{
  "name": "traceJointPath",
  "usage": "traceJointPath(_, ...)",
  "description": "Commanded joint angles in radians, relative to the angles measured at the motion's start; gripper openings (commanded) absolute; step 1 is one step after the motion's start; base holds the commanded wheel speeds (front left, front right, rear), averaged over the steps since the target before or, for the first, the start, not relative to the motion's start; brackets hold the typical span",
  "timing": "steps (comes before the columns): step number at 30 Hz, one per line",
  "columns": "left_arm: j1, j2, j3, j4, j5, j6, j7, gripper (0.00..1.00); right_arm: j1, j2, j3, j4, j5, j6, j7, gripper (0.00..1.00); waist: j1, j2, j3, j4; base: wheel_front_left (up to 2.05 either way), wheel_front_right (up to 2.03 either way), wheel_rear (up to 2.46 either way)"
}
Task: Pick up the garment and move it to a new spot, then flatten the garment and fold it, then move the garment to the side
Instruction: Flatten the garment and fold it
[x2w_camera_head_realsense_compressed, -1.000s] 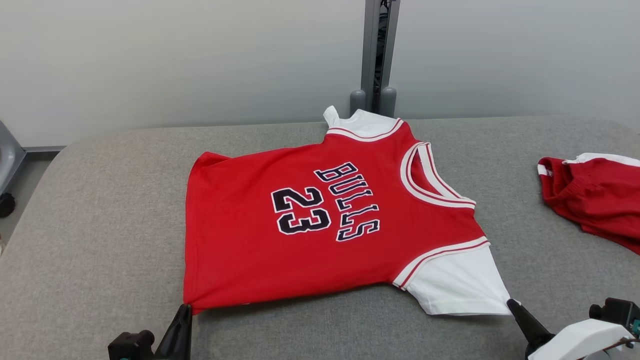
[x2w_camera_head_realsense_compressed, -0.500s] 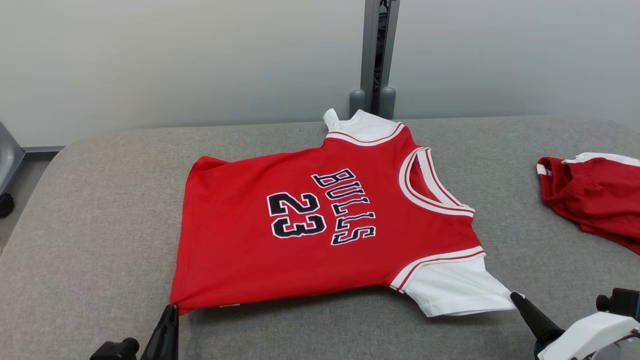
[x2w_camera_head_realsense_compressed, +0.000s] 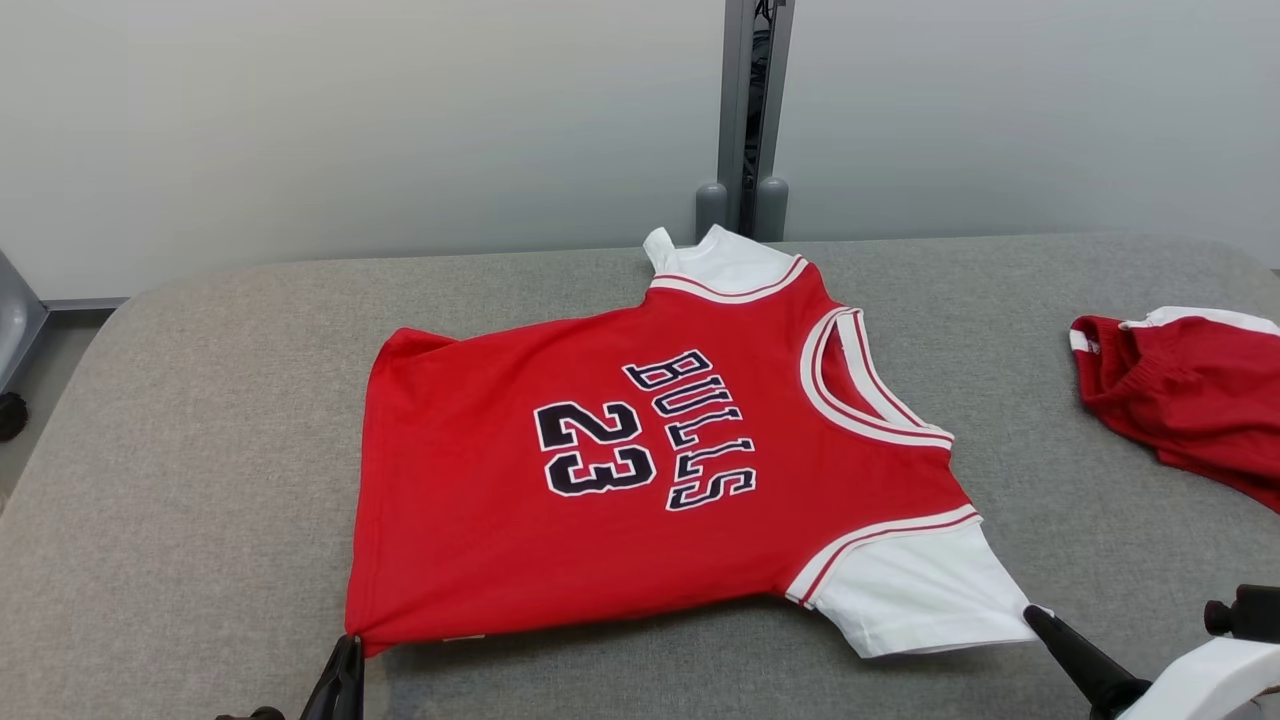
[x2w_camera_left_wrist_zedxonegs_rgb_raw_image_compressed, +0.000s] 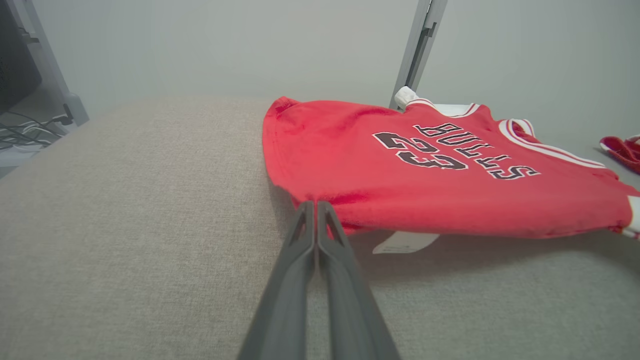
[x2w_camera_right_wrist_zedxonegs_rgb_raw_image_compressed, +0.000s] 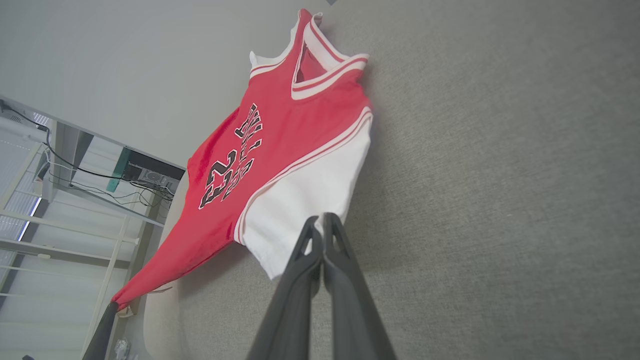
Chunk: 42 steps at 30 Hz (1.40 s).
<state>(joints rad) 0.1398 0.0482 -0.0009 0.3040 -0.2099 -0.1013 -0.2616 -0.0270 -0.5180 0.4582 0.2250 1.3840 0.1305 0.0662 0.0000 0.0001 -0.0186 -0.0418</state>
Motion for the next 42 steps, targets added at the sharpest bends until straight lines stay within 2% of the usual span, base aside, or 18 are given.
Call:
traceJointPath(1,0.011,0.005,-0.001,-0.007,0.010,0.005,-0.005,0.00,0.018,-0.009,-0.021,-0.012,-0.015,0.001,0.017,0.00,0.0000,-0.0001,-0.002,0.002,0.00,0.00,0.00)
traceJointPath(14,-0.035,0.005,0.000,-0.011,0.025,0.001,-0.005,0.00,0.000,0.071,-0.149,-0.055,-0.135,0.001,0.097,0.00,0.0000,-0.0001,0.002,0.011,0.00,0.00,0.00)
traceJointPath(27,-0.261,0.020,-0.014,0.176,0.074,0.006,-0.005,0.00,-0.203,0.198,-0.304,-0.028,-0.309,0.001,0.207,0.00,0.0000,-0.0001,0.119,0.024,0.00,0.00,0.00)
traceJointPath(34,-0.410,0.019,-0.017,0.277,0.064,0.024,0.005,0.00,-0.335,0.246,-0.349,0.042,-0.380,0.001,0.240,0.00,0.0000,-0.0001,0.174,0.037,0.00,0.00,0.00)
traceJointPath(42,-0.541,0.017,-0.025,0.393,0.048,0.037,0.024,0.00,-0.485,0.273,-0.366,0.170,-0.460,0.001,0.233,0.00,0.0000,-0.0001,0.228,0.049,0.00,0.00,0.00)
